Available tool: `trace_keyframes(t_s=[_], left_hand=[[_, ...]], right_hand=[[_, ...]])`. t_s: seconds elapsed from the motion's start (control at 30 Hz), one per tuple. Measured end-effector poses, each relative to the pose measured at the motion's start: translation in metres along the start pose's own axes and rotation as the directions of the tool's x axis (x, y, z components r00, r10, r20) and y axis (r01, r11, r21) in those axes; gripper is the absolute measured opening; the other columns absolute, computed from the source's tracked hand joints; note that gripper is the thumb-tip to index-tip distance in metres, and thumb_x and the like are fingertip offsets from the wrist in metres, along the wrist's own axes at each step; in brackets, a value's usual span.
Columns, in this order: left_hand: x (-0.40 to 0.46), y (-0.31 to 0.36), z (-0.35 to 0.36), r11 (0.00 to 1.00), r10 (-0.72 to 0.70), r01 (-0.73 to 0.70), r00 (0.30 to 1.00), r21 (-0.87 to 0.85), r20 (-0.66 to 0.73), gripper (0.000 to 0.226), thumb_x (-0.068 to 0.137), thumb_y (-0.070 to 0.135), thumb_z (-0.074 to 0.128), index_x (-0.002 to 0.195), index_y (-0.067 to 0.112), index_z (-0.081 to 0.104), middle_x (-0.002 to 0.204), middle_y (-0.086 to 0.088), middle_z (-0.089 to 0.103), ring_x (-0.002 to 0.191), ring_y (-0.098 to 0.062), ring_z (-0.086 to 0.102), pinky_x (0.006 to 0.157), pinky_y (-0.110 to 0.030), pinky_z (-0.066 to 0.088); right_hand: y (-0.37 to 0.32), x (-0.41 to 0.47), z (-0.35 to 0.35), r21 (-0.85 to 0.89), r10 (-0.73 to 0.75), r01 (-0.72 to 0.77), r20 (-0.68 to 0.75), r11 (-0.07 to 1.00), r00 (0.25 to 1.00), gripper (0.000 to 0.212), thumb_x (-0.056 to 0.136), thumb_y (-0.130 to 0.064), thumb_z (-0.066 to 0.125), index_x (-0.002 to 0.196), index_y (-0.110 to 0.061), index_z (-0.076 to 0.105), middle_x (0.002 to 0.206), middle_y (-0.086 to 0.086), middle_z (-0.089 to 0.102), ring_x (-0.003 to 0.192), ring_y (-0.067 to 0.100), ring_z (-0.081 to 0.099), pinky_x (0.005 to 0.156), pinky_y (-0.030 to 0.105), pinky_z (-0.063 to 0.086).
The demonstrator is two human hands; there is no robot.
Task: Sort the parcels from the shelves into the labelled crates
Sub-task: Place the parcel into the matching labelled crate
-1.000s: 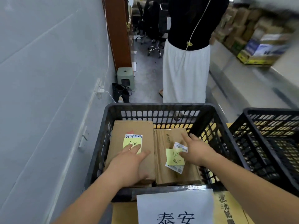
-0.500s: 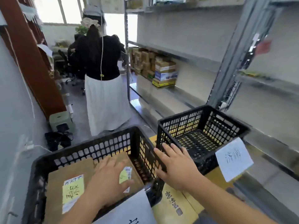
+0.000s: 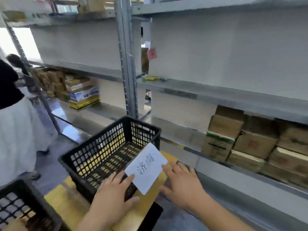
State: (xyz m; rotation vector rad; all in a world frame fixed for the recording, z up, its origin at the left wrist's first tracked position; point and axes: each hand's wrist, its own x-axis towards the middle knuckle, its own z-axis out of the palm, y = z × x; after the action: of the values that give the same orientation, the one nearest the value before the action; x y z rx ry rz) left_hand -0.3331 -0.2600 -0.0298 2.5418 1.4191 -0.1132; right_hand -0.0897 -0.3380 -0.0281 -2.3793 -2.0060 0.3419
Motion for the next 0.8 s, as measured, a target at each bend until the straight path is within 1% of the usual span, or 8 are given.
trace_keyframes(t_s=[0.07,0.17,0.2,0.3,0.4,0.47,0.6,0.8], left_hand=[[0.027,0.039,0.006,0.999,0.039,-0.039,0.999,-0.012,0.014,0.082,0.087,0.082,0.036,0.157,0.049,0.008,0.169,0.007,0.008,0.156,-0.023,0.004,0.125,-0.044,0.012],[0.061,0.091,0.018,0.996,0.092,-0.091,0.995,-0.015,0.039,0.085,0.084,0.085,0.029,0.157,0.049,0.007,0.170,0.007,0.006,0.156,-0.022,0.002,0.125,-0.043,0.012],[0.072,0.107,0.020,0.994,0.107,-0.106,0.993,-0.010,0.048,0.084,0.085,0.084,0.032,0.157,0.048,0.007,0.170,0.007,0.006,0.156,-0.022,0.003,0.125,-0.043,0.013],[0.101,0.149,0.023,0.987,0.158,-0.159,0.984,-0.006,0.085,0.083,0.089,0.078,0.039,0.158,0.046,0.006,0.170,0.006,0.007,0.156,-0.023,0.005,0.126,-0.042,0.014],[0.134,0.184,0.019,0.974,0.225,-0.226,0.970,-0.001,0.093,0.082,0.090,0.076,0.042,0.158,0.047,0.007,0.170,0.004,0.007,0.155,-0.022,0.007,0.125,-0.038,0.014],[0.159,0.203,0.015,0.961,0.273,-0.275,0.959,0.012,0.076,0.082,0.090,0.076,0.044,0.158,0.047,0.009,0.169,0.003,0.010,0.155,-0.023,0.008,0.124,-0.038,0.015],[0.219,0.238,-0.002,0.926,0.373,-0.374,0.927,0.041,0.033,0.081,0.090,0.075,0.045,0.158,0.045,0.013,0.168,0.000,0.016,0.154,-0.025,0.013,0.124,-0.040,0.019],[0.304,0.291,-0.029,0.865,0.498,-0.499,0.867,-0.053,-0.037,0.082,0.088,0.072,0.053,0.155,0.052,0.008,0.168,0.000,0.015,0.154,-0.028,0.015,0.122,-0.051,0.027]], right_hand=[[0.045,0.000,-0.004,0.027,0.047,-0.047,-0.006,0.999,0.999,0.080,0.094,-0.071,0.037,0.161,-0.038,0.010,0.170,0.000,0.009,0.155,0.027,0.010,0.122,0.058,0.013],[0.106,0.000,-0.008,0.085,0.120,-0.118,-0.019,0.989,0.993,0.079,0.095,-0.069,0.039,0.161,-0.036,0.012,0.169,0.000,0.015,0.154,0.026,0.015,0.123,0.056,0.015],[0.123,-0.002,-0.010,0.107,0.147,-0.144,-0.023,0.984,0.989,0.078,0.096,-0.069,0.039,0.161,-0.036,0.012,0.169,0.000,0.015,0.154,0.026,0.015,0.123,0.055,0.015],[0.168,-0.004,-0.017,0.174,0.221,-0.212,-0.035,0.962,0.975,0.076,0.096,-0.068,0.041,0.160,-0.037,0.013,0.170,0.000,0.012,0.155,0.027,0.012,0.124,0.053,0.014],[0.203,0.002,-0.029,0.200,0.281,-0.268,-0.037,0.942,0.959,0.079,0.097,-0.068,0.041,0.161,-0.038,0.008,0.172,0.000,0.004,0.157,0.027,0.007,0.125,0.052,0.013],[0.225,0.012,-0.040,0.192,0.317,-0.301,-0.058,0.934,0.947,0.081,0.096,-0.069,0.041,0.161,-0.039,0.005,0.172,0.000,0.003,0.157,0.028,0.008,0.124,0.054,0.014],[0.260,0.036,-0.064,0.225,0.405,-0.366,-0.165,0.903,0.899,0.082,0.095,-0.067,0.046,0.161,-0.039,0.005,0.171,0.001,0.005,0.156,0.028,0.014,0.124,0.054,0.020],[0.301,0.079,-0.097,0.281,0.563,-0.499,-0.236,0.820,0.792,0.092,0.092,-0.065,0.056,0.161,-0.039,0.001,0.171,0.005,0.004,0.155,0.032,0.016,0.123,0.049,0.021]])
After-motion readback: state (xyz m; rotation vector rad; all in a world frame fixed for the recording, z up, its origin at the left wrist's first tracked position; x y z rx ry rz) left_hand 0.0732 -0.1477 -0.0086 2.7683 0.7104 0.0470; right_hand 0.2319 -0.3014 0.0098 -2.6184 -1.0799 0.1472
